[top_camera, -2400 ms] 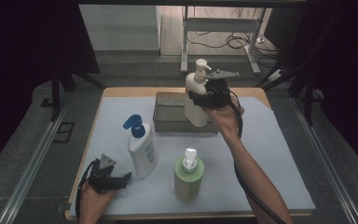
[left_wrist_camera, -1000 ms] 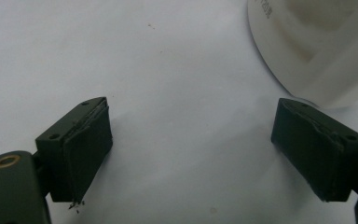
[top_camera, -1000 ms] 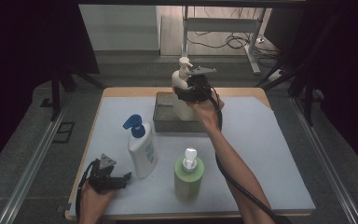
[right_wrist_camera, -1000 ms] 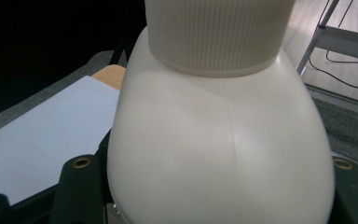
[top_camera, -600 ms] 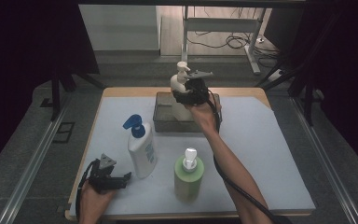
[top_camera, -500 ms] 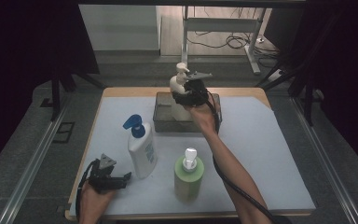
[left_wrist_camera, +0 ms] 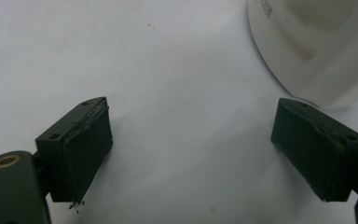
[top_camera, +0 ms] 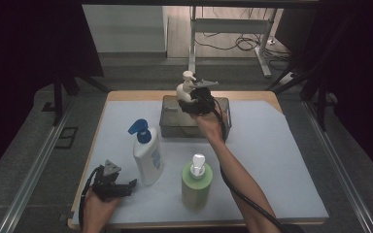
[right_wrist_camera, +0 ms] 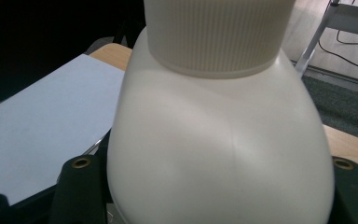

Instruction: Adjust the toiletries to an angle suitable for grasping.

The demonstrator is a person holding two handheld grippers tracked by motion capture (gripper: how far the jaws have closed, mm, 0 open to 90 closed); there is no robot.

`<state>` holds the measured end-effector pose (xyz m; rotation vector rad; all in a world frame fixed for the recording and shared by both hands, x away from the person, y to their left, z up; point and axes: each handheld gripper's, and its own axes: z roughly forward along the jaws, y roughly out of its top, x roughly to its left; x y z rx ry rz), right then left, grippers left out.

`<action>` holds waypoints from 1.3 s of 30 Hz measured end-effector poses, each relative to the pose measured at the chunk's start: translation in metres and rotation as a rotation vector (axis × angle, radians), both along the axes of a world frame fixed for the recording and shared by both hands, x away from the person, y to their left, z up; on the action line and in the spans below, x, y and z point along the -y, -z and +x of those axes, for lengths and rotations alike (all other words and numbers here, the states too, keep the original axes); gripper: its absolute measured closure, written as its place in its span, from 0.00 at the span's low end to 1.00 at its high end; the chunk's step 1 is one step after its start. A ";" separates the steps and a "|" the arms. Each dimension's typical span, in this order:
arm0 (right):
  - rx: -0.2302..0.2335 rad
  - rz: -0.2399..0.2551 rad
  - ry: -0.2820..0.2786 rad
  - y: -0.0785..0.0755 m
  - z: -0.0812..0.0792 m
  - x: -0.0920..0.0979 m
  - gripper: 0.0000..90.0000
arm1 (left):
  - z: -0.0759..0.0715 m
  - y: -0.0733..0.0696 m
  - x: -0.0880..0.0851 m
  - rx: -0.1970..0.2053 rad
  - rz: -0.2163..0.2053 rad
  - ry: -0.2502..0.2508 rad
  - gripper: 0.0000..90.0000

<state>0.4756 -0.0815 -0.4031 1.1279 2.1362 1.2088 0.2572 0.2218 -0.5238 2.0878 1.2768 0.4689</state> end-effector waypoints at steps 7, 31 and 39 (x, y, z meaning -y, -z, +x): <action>-0.009 -0.007 0.008 0.009 0.000 0.000 0.41 | 0.000 0.000 0.000 0.000 0.000 0.000 0.14; -0.040 -0.048 -0.062 0.018 -0.006 0.009 0.37 | 0.000 0.000 0.000 0.000 0.000 0.000 0.14; -0.050 -0.045 -0.080 0.020 -0.013 0.018 0.37 | 0.000 0.000 0.000 0.000 0.000 0.000 0.14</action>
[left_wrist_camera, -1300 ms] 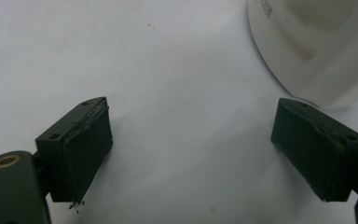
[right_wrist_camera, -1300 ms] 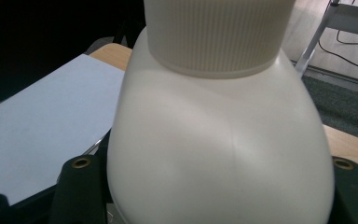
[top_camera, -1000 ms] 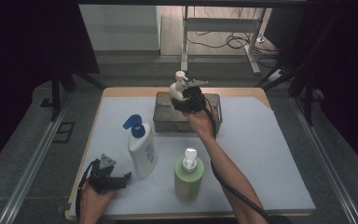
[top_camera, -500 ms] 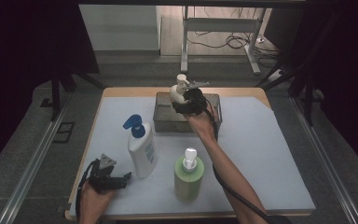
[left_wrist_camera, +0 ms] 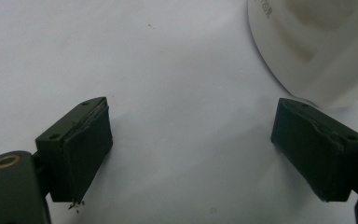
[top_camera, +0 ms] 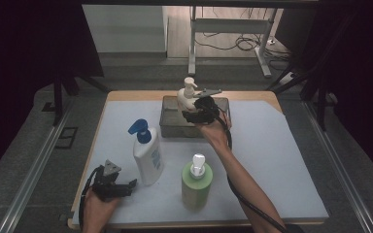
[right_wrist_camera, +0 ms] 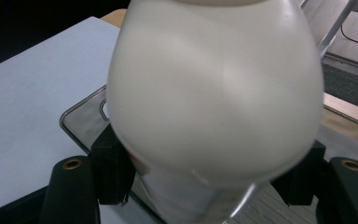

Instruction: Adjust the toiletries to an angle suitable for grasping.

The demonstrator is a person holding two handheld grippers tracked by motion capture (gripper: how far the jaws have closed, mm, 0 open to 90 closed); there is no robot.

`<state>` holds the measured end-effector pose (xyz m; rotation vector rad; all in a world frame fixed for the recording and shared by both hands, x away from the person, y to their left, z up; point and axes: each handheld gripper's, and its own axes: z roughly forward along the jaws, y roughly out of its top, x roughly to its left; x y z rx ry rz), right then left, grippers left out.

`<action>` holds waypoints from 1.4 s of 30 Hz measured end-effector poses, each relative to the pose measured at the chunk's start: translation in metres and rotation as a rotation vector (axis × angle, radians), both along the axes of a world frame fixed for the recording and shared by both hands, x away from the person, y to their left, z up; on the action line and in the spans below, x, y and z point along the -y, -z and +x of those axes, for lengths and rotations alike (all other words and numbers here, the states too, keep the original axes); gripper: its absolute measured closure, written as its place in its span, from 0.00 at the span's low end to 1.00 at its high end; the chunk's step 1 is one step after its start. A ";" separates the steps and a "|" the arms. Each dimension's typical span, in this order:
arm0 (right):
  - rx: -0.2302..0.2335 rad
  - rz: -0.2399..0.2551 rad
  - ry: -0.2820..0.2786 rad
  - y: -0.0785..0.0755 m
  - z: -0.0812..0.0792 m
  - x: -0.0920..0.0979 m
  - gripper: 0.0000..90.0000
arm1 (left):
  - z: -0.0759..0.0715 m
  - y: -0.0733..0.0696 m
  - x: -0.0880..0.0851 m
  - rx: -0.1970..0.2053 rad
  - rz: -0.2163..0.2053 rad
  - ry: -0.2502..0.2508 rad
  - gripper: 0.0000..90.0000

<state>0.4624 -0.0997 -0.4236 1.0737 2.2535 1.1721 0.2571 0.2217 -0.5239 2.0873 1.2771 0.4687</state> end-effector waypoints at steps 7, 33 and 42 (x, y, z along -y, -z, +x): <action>-0.008 0.003 -0.013 0.001 -0.008 0.011 0.38 | 0.000 0.000 0.000 0.001 0.000 0.000 0.14; -0.016 0.023 0.013 0.004 -0.025 0.049 0.80 | 0.000 0.000 0.000 0.001 0.001 0.000 0.14; -0.040 0.031 0.065 0.011 -0.010 0.048 0.99 | 0.000 0.000 0.000 0.001 0.001 0.000 0.14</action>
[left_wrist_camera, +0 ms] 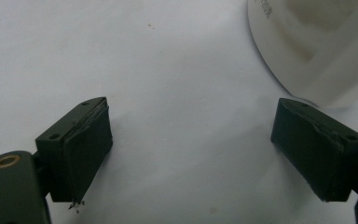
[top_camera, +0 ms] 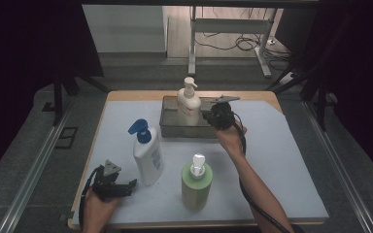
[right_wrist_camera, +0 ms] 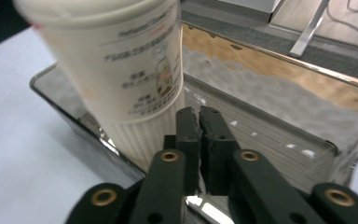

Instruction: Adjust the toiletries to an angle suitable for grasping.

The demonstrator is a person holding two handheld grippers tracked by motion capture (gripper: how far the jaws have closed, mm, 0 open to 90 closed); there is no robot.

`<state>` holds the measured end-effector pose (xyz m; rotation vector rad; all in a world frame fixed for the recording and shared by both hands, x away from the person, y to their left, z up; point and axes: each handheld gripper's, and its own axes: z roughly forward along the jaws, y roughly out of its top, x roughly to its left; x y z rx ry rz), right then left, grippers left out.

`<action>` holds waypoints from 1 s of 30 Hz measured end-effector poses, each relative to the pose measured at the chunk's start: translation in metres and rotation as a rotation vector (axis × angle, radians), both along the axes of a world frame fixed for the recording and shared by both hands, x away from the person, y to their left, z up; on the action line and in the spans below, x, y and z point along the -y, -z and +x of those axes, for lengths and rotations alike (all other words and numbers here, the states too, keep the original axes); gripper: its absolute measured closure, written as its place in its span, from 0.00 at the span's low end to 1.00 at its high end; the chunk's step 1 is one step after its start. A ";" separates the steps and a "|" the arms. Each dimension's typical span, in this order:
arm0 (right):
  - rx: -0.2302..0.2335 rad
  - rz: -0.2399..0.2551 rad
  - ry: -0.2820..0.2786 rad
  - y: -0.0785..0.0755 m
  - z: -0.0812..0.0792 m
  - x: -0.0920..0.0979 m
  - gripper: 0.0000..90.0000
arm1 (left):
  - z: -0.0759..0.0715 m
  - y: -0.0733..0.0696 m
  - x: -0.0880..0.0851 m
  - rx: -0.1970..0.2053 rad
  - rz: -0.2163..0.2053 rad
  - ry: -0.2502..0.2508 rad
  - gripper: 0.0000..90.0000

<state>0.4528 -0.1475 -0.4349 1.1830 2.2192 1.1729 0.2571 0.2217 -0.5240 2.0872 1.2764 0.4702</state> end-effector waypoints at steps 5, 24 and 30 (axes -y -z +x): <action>-0.015 -0.020 0.031 0.005 0.012 -0.005 1.00 | 0.000 0.000 0.000 0.000 0.000 0.000 0.14; -0.065 -0.029 0.061 0.021 0.029 -0.019 0.98 | 0.000 0.000 0.000 0.000 0.000 0.000 0.14; -0.074 -0.034 0.066 0.023 0.029 -0.021 0.98 | 0.000 0.000 0.000 0.000 0.000 0.001 0.14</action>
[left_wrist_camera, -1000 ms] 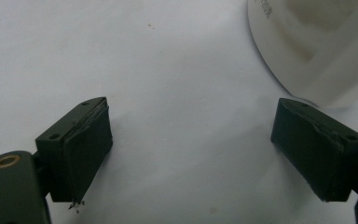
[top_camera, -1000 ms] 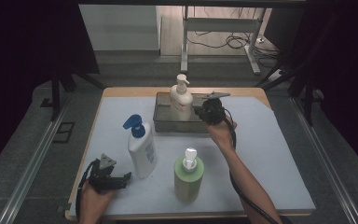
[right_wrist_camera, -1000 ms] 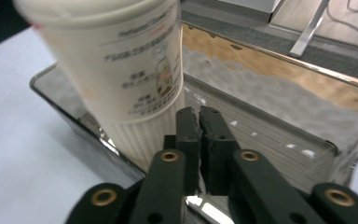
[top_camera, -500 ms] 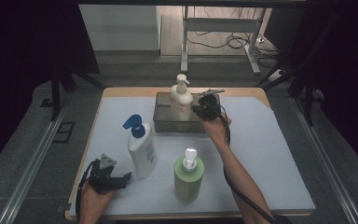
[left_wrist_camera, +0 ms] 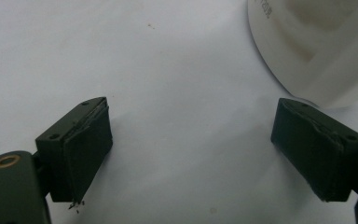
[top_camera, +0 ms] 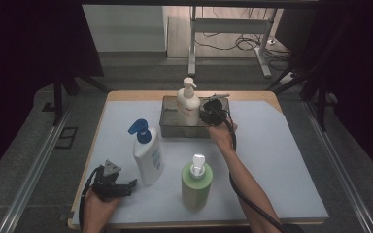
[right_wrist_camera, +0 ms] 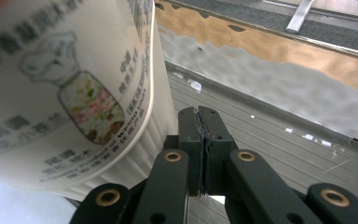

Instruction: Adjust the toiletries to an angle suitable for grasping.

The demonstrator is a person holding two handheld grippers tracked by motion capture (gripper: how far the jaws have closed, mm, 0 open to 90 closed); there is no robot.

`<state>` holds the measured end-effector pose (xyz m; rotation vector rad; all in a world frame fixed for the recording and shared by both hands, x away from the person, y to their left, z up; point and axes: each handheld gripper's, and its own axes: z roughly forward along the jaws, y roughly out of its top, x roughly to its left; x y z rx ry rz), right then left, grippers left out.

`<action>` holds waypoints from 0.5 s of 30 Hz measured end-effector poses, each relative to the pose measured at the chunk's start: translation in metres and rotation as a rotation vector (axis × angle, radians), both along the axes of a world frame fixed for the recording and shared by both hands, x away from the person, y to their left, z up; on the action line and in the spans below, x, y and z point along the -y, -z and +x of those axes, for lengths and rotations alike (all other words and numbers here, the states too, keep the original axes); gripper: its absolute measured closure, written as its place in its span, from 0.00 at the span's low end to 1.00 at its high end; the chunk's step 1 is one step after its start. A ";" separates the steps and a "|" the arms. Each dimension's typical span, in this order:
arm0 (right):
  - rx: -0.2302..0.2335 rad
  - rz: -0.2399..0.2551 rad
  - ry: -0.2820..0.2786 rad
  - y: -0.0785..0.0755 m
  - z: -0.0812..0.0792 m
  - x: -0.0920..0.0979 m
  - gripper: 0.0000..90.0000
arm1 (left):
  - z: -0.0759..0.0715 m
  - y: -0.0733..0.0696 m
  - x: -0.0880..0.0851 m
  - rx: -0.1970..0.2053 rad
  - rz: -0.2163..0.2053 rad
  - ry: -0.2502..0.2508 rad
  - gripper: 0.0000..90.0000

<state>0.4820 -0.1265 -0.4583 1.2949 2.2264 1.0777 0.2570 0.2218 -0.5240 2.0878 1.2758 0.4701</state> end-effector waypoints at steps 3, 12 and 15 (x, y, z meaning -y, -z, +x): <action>0.001 -0.010 -0.001 0.001 0.000 -0.001 0.98 | 0.000 0.000 0.000 0.000 0.000 0.000 0.14; -0.011 -0.017 -0.009 0.003 0.001 -0.006 0.98 | 0.000 0.000 0.000 0.000 -0.001 0.000 0.14; -0.014 -0.016 -0.015 0.003 0.001 -0.009 0.98 | 0.000 0.000 0.000 0.000 -0.001 0.000 0.14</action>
